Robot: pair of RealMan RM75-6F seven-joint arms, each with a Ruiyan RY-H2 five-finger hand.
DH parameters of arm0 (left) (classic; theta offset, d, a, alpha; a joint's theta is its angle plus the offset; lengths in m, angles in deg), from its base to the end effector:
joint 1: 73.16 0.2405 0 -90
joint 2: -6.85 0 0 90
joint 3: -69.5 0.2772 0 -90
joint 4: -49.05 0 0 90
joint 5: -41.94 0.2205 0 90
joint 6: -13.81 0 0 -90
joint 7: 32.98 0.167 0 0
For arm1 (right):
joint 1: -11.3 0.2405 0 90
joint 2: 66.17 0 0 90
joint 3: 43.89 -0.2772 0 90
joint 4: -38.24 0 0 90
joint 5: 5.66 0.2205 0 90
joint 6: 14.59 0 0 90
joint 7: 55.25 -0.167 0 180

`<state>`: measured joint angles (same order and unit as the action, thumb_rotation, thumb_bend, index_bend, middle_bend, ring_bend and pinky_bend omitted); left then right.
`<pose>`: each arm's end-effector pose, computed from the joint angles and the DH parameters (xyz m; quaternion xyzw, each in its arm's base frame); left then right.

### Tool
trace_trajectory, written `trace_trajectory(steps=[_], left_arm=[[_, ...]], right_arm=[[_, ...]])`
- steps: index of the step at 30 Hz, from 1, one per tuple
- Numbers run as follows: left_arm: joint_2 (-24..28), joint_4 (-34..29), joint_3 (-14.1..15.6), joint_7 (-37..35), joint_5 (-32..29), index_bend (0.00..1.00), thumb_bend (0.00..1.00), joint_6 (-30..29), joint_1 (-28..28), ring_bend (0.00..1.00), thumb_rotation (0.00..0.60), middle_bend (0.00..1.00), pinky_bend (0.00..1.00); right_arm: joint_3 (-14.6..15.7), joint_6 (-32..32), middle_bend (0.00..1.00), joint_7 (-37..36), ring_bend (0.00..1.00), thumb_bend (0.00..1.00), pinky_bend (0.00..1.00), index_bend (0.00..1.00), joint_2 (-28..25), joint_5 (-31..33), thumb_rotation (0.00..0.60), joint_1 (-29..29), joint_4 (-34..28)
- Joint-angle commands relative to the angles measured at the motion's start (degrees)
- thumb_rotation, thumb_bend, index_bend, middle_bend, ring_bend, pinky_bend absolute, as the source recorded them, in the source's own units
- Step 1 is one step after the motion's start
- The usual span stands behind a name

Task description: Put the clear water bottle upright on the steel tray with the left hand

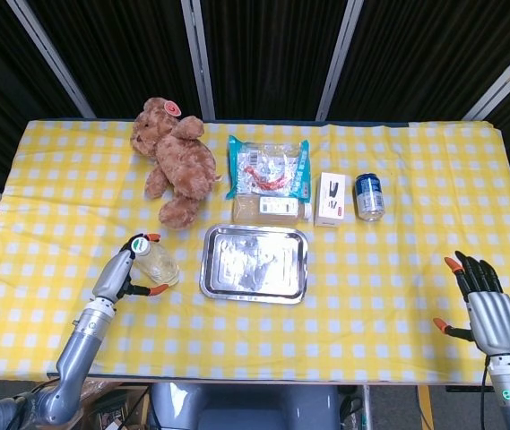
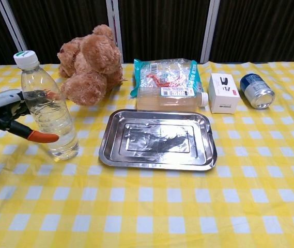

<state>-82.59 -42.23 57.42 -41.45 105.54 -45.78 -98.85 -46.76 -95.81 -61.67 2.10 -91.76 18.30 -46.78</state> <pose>-0.2213 0.3176 -0.0288 -0.5113 -0.6384 -0.4625 0.3423 -0.3506 -0.2211 0.1364 0.5990 -0.4138 0.3961 0.5595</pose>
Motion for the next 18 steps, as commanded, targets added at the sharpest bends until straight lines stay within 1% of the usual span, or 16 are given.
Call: trace_trajectory(steps=[1, 6, 8, 11, 15, 18], left_arm=[[-1.84, 0.73, -0.31, 1.6, -0.49, 0.27, 0.27, -1.25, -0.48, 0.0, 0.6, 0.27, 0.0], [-3.53, 1.37, -0.62, 3.76, -0.91, 0.38, 0.32, -3.61, -0.33, 0.0, 0.6, 0.37, 0.0], [-3.86, 1.24, -0.87, 3.79, -0.9, 0.44, 0.35, -4.41, -0.13, 0.02, 0.6, 0.43, 0.0], [-4.14, 0.78, -1.25, 4.08, -0.7, 0.49, 0.38, -5.77, 0.16, 0.04, 0.6, 0.48, 0.01], [-4.06, -1.61, -1.88, 4.75, -0.67, 0.5, 0.4, -6.74, 0.17, 0.04, 0.6, 0.49, 0.01], [-3.1, -5.55, -2.88, 5.79, -0.52, 0.5, 0.39, -7.27, -0.21, 0.04, 0.6, 0.49, 0.01]], right_arm=[[-0.03, 0.04, 0.0, -0.17, 0.0, 0.05, 0.0, 0.1, -0.09, 0.07, 0.6, -0.02, -0.04], [-0.04, 0.07, 0.0, -0.63, 0.0, 0.05, 0.0, 0.1, -0.26, 0.04, 0.6, -0.02, 0.01], [-0.05, 0.0, 0.0, -0.66, 0.0, 0.05, 0.0, 0.1, -0.35, -0.06, 0.6, -0.01, -0.08], [0.0, -0.01, 0.0, -0.44, 0.0, 0.05, 0.0, 0.1, -0.24, -0.09, 0.6, -0.03, -0.09], [0.02, 0.13, 0.0, -0.17, 0.0, 0.05, 0.0, 0.1, -0.1, -0.01, 0.6, 0.0, -0.09], [-0.03, 0.24, 0.0, -0.01, 0.0, 0.05, 0.0, 0.1, -0.01, 0.16, 0.6, 0.03, -0.06]])
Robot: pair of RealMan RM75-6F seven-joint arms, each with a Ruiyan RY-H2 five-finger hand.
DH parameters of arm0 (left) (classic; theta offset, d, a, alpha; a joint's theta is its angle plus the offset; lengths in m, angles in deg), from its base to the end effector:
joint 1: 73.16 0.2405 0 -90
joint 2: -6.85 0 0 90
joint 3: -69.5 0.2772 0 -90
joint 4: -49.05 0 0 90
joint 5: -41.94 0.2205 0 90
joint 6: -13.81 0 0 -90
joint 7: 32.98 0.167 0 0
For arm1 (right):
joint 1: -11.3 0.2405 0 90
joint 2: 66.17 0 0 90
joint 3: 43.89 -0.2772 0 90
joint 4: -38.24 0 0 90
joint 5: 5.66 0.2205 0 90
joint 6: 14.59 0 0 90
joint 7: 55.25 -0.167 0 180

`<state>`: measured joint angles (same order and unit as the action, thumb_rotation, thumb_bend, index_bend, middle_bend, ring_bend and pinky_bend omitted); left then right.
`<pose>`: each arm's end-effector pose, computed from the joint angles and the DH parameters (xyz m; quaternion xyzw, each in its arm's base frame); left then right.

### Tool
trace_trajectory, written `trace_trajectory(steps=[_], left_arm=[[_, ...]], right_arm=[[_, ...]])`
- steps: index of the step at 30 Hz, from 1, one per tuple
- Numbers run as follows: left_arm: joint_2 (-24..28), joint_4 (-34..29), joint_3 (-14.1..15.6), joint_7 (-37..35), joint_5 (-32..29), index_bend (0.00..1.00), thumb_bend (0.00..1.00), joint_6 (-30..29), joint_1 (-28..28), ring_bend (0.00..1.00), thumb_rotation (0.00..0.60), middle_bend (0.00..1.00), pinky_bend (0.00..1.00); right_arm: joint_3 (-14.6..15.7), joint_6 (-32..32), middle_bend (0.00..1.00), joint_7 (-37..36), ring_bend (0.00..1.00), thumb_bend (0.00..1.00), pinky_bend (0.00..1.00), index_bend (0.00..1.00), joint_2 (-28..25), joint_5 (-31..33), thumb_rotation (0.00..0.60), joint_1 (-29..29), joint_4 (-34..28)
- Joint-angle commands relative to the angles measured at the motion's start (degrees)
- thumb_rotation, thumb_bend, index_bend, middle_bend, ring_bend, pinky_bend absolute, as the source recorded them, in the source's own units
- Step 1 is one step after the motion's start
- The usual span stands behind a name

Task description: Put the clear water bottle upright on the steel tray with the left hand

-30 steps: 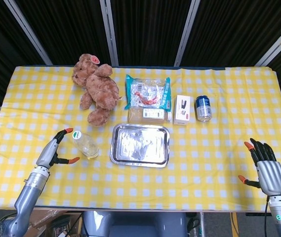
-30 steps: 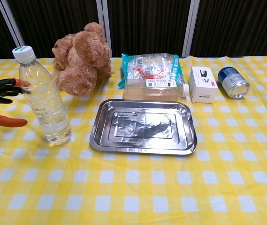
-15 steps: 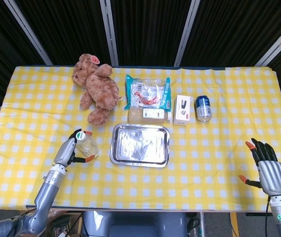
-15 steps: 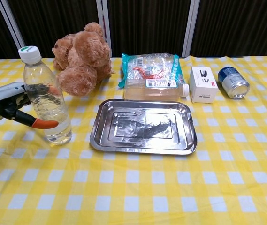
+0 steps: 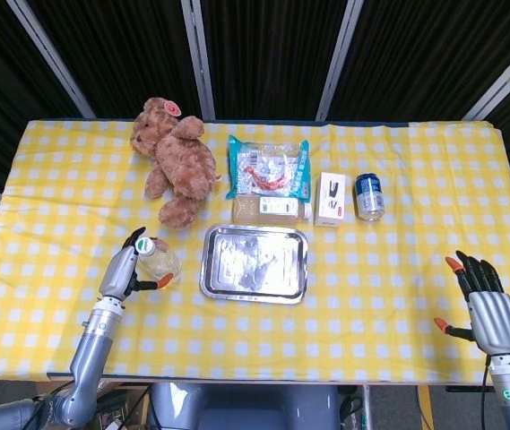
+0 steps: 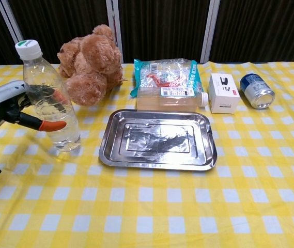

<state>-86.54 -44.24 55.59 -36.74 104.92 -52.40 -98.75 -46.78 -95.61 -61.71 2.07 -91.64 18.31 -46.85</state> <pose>-0.1964 0.3182 -0.0287 -0.4867 -0.6193 -0.5015 0.3579 -0.3509 -0.2212 0.1361 0.5986 -0.4156 0.3953 0.5592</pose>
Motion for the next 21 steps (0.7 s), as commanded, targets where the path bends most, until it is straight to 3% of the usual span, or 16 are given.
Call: trace_trajectory(steps=[1, 7, 10, 14, 17, 21], left_arm=[[1.36, -5.74, -1.91, 1.87, -0.42, 0.5, 0.39, -0.53, -0.79, 0.04, 0.6, 0.49, 0.01], [4.24, -21.39, -8.83, 11.44, -5.54, 0.5, 0.39, -0.37, -6.04, 0.04, 0.6, 0.48, 0.01], [4.63, -30.49, -12.19, 19.38, -7.89, 0.5, 0.37, -3.91, -9.0, 0.04, 0.6, 0.48, 0.01], [4.0, -40.78, -14.19, 28.7, -10.0, 0.49, 0.37, -10.26, -11.53, 0.04, 0.6, 0.48, 0.02], [2.58, -41.7, -15.36, 30.67, -8.83, 0.49, 0.37, -12.93, -13.15, 0.04, 0.6, 0.48, 0.02], [2.38, -41.7, -13.57, 32.14, -6.41, 0.49, 0.37, -16.28, -12.48, 0.04, 0.6, 0.48, 0.02]], right_arm=[[-0.03, 0.16, 0.0, 0.1, 0.0, 0.05, 0.0, 0.1, 0.07, 0.12, 0.6, 0.06, 0.06], [0.0, 1.04, 0.0, 0.37, 0.0, 0.05, 0.0, 0.1, 0.32, 0.58, 0.6, 0.31, 0.41], [-0.1, 1.0, 0.0, 0.34, 0.0, 0.05, 0.0, 0.1, 0.3, 0.67, 0.6, 0.32, 0.38], [-0.08, 0.68, 0.0, -0.16, 0.0, 0.05, 0.0, 0.1, 0.02, 0.52, 0.6, 0.16, 0.2], [0.08, 0.34, 0.0, -0.51, 0.0, 0.05, 0.0, 0.1, -0.2, 0.11, 0.6, 0.01, 0.01], [0.24, -0.1, 0.0, -0.68, 0.0, 0.05, 0.0, 0.1, -0.39, -0.5, 0.6, -0.08, -0.43]])
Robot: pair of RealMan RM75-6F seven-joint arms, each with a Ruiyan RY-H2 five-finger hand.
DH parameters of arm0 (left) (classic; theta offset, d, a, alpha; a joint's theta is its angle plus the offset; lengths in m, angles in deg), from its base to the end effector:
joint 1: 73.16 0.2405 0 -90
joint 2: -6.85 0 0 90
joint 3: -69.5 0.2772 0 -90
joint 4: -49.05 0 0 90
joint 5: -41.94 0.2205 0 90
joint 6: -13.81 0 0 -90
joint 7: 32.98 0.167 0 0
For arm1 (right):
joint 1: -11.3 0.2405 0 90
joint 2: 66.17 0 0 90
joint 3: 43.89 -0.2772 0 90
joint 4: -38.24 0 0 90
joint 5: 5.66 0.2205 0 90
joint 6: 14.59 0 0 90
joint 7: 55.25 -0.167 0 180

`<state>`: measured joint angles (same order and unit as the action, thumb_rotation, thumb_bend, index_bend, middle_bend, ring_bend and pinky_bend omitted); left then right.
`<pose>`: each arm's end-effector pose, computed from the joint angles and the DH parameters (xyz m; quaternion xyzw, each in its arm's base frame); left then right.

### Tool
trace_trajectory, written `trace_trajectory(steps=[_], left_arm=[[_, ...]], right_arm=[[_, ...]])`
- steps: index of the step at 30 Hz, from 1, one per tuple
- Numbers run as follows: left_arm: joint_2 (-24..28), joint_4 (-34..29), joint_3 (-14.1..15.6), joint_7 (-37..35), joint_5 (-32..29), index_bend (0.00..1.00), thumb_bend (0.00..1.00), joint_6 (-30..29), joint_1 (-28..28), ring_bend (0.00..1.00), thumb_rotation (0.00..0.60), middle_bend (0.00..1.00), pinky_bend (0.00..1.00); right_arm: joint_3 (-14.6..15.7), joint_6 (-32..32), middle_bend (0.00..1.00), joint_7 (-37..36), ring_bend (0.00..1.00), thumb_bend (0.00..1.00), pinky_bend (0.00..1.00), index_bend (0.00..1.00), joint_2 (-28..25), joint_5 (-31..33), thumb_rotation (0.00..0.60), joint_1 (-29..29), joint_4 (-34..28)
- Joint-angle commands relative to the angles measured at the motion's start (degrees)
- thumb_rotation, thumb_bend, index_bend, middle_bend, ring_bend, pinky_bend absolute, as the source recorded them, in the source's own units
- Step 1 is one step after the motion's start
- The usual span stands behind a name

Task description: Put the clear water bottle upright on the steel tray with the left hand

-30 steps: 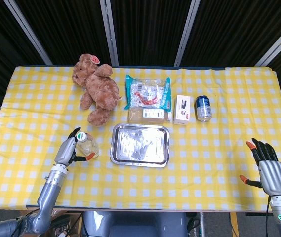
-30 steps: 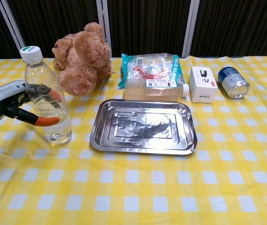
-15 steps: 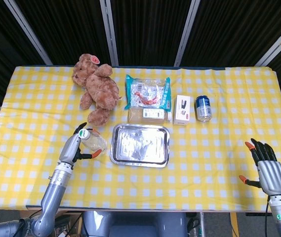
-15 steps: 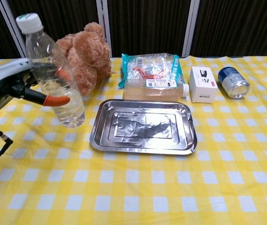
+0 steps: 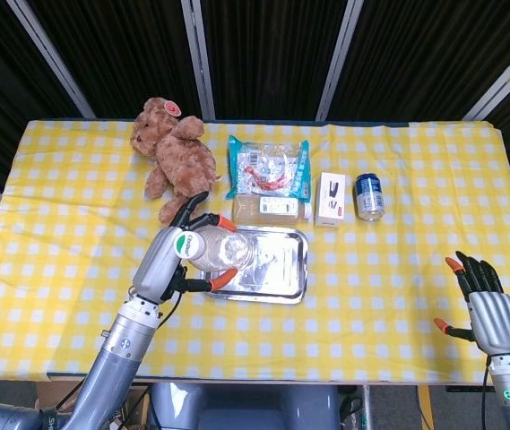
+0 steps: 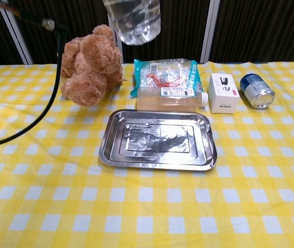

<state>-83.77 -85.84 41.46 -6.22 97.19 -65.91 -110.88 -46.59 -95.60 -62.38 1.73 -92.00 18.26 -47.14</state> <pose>0.0122 0.2859 0.0873 -0.5051 -0.5355 -0.6303 0.2465 -0.3500 -0.2200 0.1367 0.5990 -0.4186 0.3977 0.5548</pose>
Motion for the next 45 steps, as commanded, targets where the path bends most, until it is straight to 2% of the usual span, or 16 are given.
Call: trace_trajectory(steps=[1, 7, 14, 21, 25, 28, 31, 34, 39, 42, 45], left_arm=[[-0.25, -0.11, 0.8, 1.44, 1.01, 0.49, 0.37, -3.12, -0.06, 0.04, 0.6, 0.48, 0.02], [3.28, 0.75, 2.81, -0.7, -3.71, 0.49, 0.37, -3.09, 2.38, 0.04, 0.6, 0.48, 0.02], [5.09, 11.38, 6.17, -11.21, -9.12, 0.49, 0.37, 5.96, 4.05, 0.04, 0.6, 0.48, 0.02], [4.65, 21.0, 10.11, -17.71, -7.93, 0.49, 0.37, 11.46, 5.39, 0.04, 0.6, 0.48, 0.02], [4.6, 23.4, 11.11, -19.95, -6.95, 0.49, 0.37, 12.14, 6.21, 0.04, 0.6, 0.48, 0.02], [5.18, 22.63, 10.31, -21.39, -6.0, 0.49, 0.37, 12.28, 6.34, 0.04, 0.6, 0.48, 0.02], [6.04, 19.32, 9.11, -20.9, -4.35, 0.49, 0.37, 11.37, 5.9, 0.04, 0.6, 0.48, 0.02], [7.4, 13.29, 7.57, -17.86, -2.51, 0.49, 0.37, 9.15, 5.08, 0.04, 0.6, 0.49, 0.02], [9.64, -0.05, 4.68, -8.68, 0.9, 0.49, 0.37, 3.11, 3.37, 0.04, 0.6, 0.49, 0.02], [8.84, -0.11, 3.87, -9.72, 5.7, 0.49, 0.37, 2.1, 2.84, 0.04, 0.6, 0.49, 0.02], [9.3, -0.11, 4.47, -11.99, 9.56, 0.49, 0.37, 0.5, 4.31, 0.04, 0.6, 0.49, 0.02]], right_arm=[[0.09, -0.13, 0.0, 0.03, 0.0, 0.05, 0.0, 0.1, -0.09, -0.19, 0.6, -0.04, -0.2], [0.05, -0.08, 0.0, 0.29, 0.0, 0.05, 0.0, 0.1, -0.15, -0.01, 0.6, -0.07, -0.33], [-0.03, 0.79, 0.0, 0.85, 0.0, 0.05, 0.0, 0.1, -0.07, 0.75, 0.6, 0.11, -0.18], [-0.02, 0.85, 0.0, 1.4, 0.0, 0.05, 0.0, 0.1, -0.05, 0.78, 0.6, 0.14, -0.36], [0.05, 0.97, 0.0, 1.55, 0.0, 0.05, 0.0, 0.1, 0.1, 0.77, 0.6, 0.17, -0.32], [0.1, 0.9, 0.0, 1.62, 0.0, 0.05, 0.0, 0.1, 0.12, 0.56, 0.6, 0.2, -0.46], [0.09, 0.9, 0.0, 1.71, 0.0, 0.05, 0.0, 0.1, 0.18, 0.56, 0.6, 0.21, -0.48], [0.06, 1.03, 0.0, 1.64, 0.0, 0.05, 0.0, 0.1, 0.21, 0.69, 0.6, 0.24, -0.37], [0.18, 1.13, 0.0, 1.45, 0.0, 0.05, 0.0, 0.1, 0.21, 0.56, 0.6, 0.26, -0.38], [0.27, 0.74, 0.0, 1.39, 0.0, 0.05, 0.0, 0.1, 0.05, 0.22, 0.6, 0.13, -0.59], [0.29, 0.58, 0.0, 1.26, 0.0, 0.05, 0.0, 0.1, -0.05, 0.03, 0.6, 0.11, -0.71]])
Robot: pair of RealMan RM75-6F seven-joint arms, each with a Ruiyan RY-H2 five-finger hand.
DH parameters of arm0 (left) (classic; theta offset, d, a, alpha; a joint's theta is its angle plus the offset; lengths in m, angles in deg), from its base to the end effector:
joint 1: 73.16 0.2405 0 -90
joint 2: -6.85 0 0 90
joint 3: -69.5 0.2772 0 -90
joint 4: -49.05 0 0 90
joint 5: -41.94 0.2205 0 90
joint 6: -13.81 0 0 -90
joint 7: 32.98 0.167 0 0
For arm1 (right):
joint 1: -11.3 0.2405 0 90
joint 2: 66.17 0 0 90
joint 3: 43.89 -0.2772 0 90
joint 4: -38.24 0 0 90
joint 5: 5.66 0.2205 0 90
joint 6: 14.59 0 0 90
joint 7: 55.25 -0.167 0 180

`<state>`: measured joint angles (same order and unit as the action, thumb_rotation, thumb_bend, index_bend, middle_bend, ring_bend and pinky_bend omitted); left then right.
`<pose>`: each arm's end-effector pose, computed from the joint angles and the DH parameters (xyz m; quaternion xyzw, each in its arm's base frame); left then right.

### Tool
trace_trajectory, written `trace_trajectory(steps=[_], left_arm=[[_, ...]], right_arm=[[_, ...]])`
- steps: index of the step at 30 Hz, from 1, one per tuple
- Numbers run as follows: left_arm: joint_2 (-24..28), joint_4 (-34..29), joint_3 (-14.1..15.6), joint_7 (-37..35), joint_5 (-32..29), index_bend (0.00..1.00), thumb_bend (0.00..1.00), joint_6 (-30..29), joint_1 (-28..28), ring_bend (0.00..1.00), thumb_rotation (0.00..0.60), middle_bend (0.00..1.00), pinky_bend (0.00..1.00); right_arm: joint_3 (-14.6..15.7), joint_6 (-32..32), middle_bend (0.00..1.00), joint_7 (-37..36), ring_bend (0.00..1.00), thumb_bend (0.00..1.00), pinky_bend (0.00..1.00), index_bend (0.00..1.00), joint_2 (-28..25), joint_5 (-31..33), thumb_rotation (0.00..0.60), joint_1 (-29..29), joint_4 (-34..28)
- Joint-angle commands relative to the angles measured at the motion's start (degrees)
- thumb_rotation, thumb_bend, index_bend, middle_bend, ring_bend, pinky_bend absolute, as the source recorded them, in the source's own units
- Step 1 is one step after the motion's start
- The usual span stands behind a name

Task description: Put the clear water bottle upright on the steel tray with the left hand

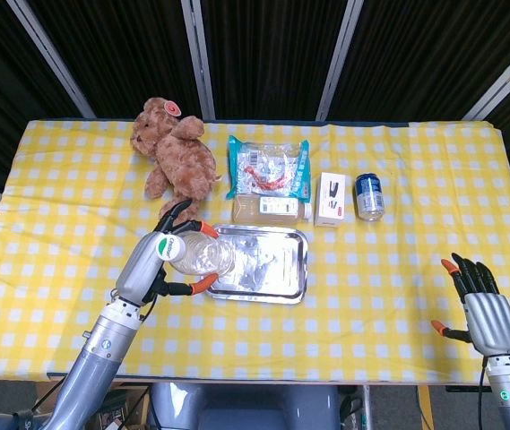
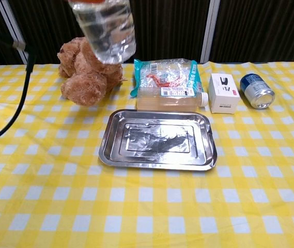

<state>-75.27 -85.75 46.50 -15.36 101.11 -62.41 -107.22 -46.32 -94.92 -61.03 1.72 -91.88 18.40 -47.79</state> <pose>-0.0196 0.2827 0.0935 -0.5191 -0.5416 -0.6146 0.2436 -0.3487 -0.2194 0.1330 0.6050 -0.4192 0.3893 0.5538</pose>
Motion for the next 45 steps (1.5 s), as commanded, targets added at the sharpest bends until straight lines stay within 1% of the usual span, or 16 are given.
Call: trace_trajectory(steps=[1, 3, 5, 7, 8, 9, 12, 17, 20, 23, 27, 31, 37, 40, 43, 45], left_arm=[[1.39, -0.19, -0.16, -4.48, 6.49, 0.49, 0.37, -3.16, 1.45, 0.04, 0.6, 0.49, 0.02], [3.14, -0.19, 0.8, -6.69, 7.1, 0.49, 0.37, -3.24, 3.04, 0.04, 0.6, 0.49, 0.02], [5.67, -0.19, 2.5, -7.11, 6.54, 0.49, 0.37, -3.37, 4.88, 0.04, 0.6, 0.49, 0.02], [7.31, -0.19, 4.06, -7.36, 4.02, 0.49, 0.37, -2.82, 6.0, 0.04, 0.6, 0.49, 0.02], [8.22, 0.43, 4.96, -8.19, 0.76, 0.49, 0.37, -1.76, 6.48, 0.04, 0.6, 0.49, 0.02], [7.7, 5.97, 6.56, -11.25, -5.37, 0.49, 0.37, 1.43, 6.71, 0.04, 0.6, 0.49, 0.02], [6.79, 13.04, 6.13, -15.69, -8.29, 0.49, 0.37, 6.63, 5.56, 0.04, 0.6, 0.49, 0.02], [5.07, 20.63, 6.11, -20.14, -10.0, 0.5, 0.37, 11.52, 4.68, 0.04, 0.6, 0.49, 0.02], [4.41, 21.71, 5.61, -21.25, -8.94, 0.5, 0.37, 11.84, 4.39, 0.04, 0.6, 0.49, 0.02], [4.0, 20.91, 4.88, -20.95, -7.57, 0.5, 0.37, 10.98, 3.96, 0.04, 0.6, 0.49, 0.02], [2.69, 18.81, 4.16, -17.8, -6.59, 0.51, 0.37, 9.71, 2.25, 0.04, 0.6, 0.5, 0.02], [-1.73, 18.91, 3.8, -12.78, -9.81, 0.51, 0.37, 9.68, -1.35, 0.04, 0.6, 0.5, 0.02], [-13.24, 22.59, 1.41, -5.35, -16.73, 0.51, 0.37, 9.16, -9.64, 0.04, 0.6, 0.5, 0.02], [-18.73, 24.4, -0.29, -1.49, -19.29, 0.52, 0.38, 6.87, -13.4, 0.04, 0.6, 0.5, 0.02], [-22.36, 24.92, -1.76, 0.76, -20.74, 0.52, 0.38, 4.98, -15.83, 0.04, 0.6, 0.5, 0.02], [-23.37, 24.69, -1.78, 2.28, -21.32, 0.52, 0.38, 3.73, -16.51, 0.04, 0.6, 0.5, 0.02]], right_arm=[[0.05, -0.17, 0.0, -0.13, 0.0, 0.05, 0.0, 0.1, -0.07, -0.14, 0.6, -0.07, -0.09], [0.06, -0.21, 0.0, -0.2, 0.0, 0.05, 0.0, 0.1, -0.1, -0.17, 0.6, -0.09, -0.1], [0.08, -0.12, 0.0, -0.16, 0.0, 0.05, 0.0, 0.1, -0.11, -0.18, 0.6, -0.05, -0.13], [0.09, -0.02, 0.0, -0.05, 0.0, 0.05, 0.0, 0.1, -0.08, -0.17, 0.6, 0.0, -0.17], [0.09, 0.05, 0.0, 0.12, 0.0, 0.05, 0.0, 0.1, -0.05, -0.12, 0.6, 0.02, -0.18], [0.11, 0.2, 0.0, 0.32, 0.0, 0.05, 0.0, 0.1, -0.02, 0.06, 0.6, 0.01, -0.15], [0.03, 0.33, 0.0, 0.47, 0.0, 0.05, 0.0, 0.1, -0.02, 0.34, 0.6, 0.02, -0.16], [-0.14, 0.71, 0.0, 0.41, 0.0, 0.05, 0.0, 0.1, 0.08, 0.8, 0.6, 0.14, 0.19], [-0.18, 1.04, 0.0, 0.51, 0.0, 0.05, 0.0, 0.1, 0.18, 1.02, 0.6, 0.26, 0.44], [-0.12, 1.25, 0.0, 0.4, 0.0, 0.05, 0.0, 0.1, 0.25, 1.07, 0.6, 0.3, 0.43], [-0.06, 1.15, 0.0, 0.42, 0.0, 0.05, 0.0, 0.1, 0.35, 0.79, 0.6, 0.35, 0.39], [-0.05, 1.07, 0.0, 0.43, 0.0, 0.05, 0.0, 0.1, 0.28, 0.75, 0.6, 0.32, 0.22], [-0.19, 0.87, 0.0, 0.01, 0.0, 0.05, 0.0, 0.1, 0.08, 0.84, 0.6, 0.26, 0.33], [-0.22, 1.01, 0.0, -0.28, 0.0, 0.05, 0.0, 0.1, 0.03, 0.98, 0.6, 0.27, 0.68], [-0.18, 1.08, 0.0, -0.64, 0.0, 0.05, 0.0, 0.1, -0.15, 0.93, 0.6, 0.28, 0.76], [-0.19, 0.82, 0.0, -0.78, 0.0, 0.05, 0.0, 0.1, -0.14, 0.87, 0.6, 0.17, 0.82]])
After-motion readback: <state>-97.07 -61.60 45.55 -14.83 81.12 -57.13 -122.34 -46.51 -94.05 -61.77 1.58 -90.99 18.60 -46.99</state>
